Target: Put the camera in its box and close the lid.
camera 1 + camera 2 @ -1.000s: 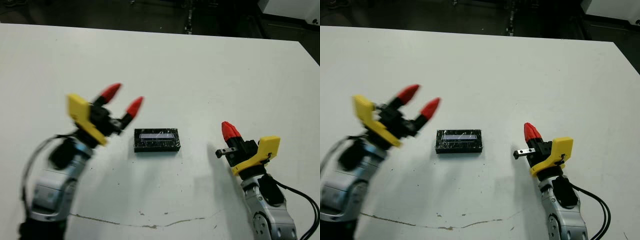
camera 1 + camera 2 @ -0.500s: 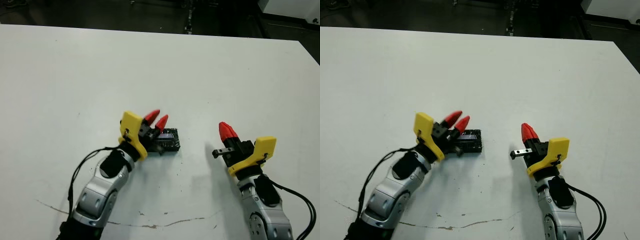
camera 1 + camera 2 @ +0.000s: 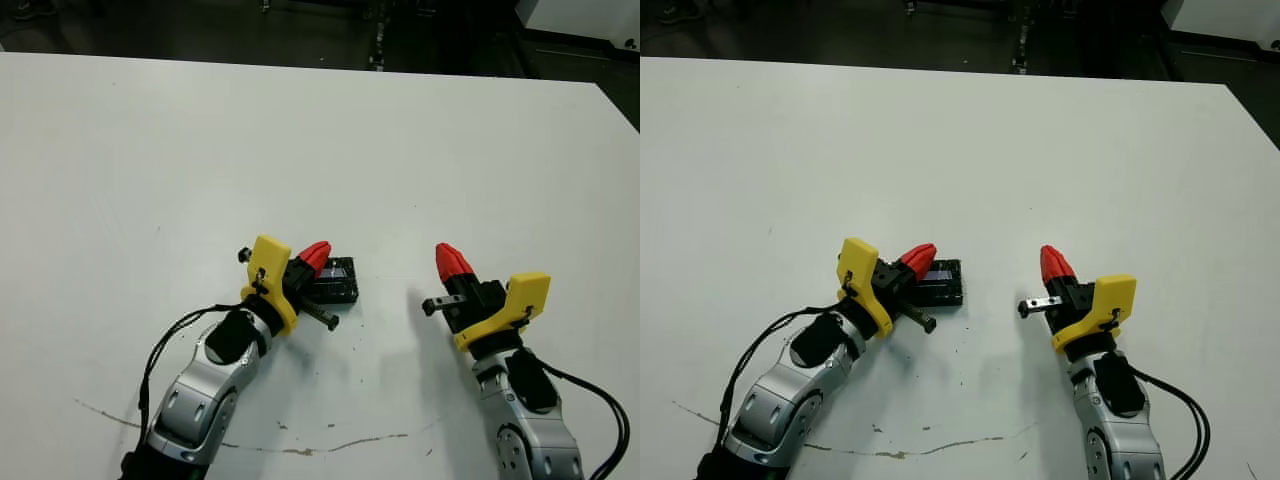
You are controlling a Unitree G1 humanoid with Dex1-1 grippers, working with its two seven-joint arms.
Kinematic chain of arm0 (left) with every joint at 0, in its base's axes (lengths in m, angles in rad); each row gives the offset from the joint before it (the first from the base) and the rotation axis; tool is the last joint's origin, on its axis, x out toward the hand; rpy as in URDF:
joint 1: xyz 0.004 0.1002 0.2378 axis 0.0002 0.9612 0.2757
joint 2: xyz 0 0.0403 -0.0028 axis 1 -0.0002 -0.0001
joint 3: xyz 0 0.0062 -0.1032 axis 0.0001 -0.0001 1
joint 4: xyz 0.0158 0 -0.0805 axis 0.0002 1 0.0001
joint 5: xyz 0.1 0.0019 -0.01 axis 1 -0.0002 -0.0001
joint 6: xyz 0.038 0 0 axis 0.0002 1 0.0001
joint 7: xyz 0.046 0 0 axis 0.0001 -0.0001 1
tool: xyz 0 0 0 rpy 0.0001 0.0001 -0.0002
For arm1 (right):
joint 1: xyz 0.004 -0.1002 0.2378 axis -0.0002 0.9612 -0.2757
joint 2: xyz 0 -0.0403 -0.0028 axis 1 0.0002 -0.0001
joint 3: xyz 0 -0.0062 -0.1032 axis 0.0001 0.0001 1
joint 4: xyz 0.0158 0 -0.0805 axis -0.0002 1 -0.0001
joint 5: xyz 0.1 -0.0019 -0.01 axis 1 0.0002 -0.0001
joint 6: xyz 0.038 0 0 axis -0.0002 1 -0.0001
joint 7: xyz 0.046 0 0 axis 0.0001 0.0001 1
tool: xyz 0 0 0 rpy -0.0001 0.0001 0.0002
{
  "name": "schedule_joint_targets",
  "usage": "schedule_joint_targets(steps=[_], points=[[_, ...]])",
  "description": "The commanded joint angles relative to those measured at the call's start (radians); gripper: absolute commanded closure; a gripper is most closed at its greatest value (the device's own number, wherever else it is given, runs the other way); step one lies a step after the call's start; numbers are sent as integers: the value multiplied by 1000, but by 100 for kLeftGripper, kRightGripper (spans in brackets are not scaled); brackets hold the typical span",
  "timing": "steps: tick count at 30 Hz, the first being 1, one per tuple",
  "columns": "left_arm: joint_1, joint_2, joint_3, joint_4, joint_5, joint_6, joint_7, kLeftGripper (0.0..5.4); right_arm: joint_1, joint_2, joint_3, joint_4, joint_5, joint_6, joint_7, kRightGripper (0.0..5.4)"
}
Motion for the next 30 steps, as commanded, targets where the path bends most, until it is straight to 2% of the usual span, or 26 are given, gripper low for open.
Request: schedule_joint_targets(steps=[1, 9, 12, 15, 18, 23, 27, 30], points=[[47, 6, 9, 53, -16, 130, 10, 538, -2, -3, -2, 6, -2, -3, -4, 540], [35, 7, 34, 2, -71, 193, -5, 538, 0, -4, -1, 9, -15, -12, -4, 540], [41, 19, 52, -38, -84, 128, -31, 538, 1, -2, -2, 8, -12, -9, -4, 540], [65, 31, 94, -118, -76, 15, -34, 538, 4, -1, -3, 4, -12, -7, -6, 540], [97, 27, 179, -147, -99, -164, -49, 538, 5, 0, -4, 3, -11, -10, -6, 540], [91, 58, 333, -68, -80, -503, -66, 538, 5, 3, -11, -18, -5, -3, -13, 540], [94, 87, 431, 7, -33, -658, -28, 538, -3, 7, -27, -31, -10, -21, -31, 540], [108, 80, 477, 64, 6, -732, 23, 538, -13, 3, -40, -48, -9, -21, -44, 540]])
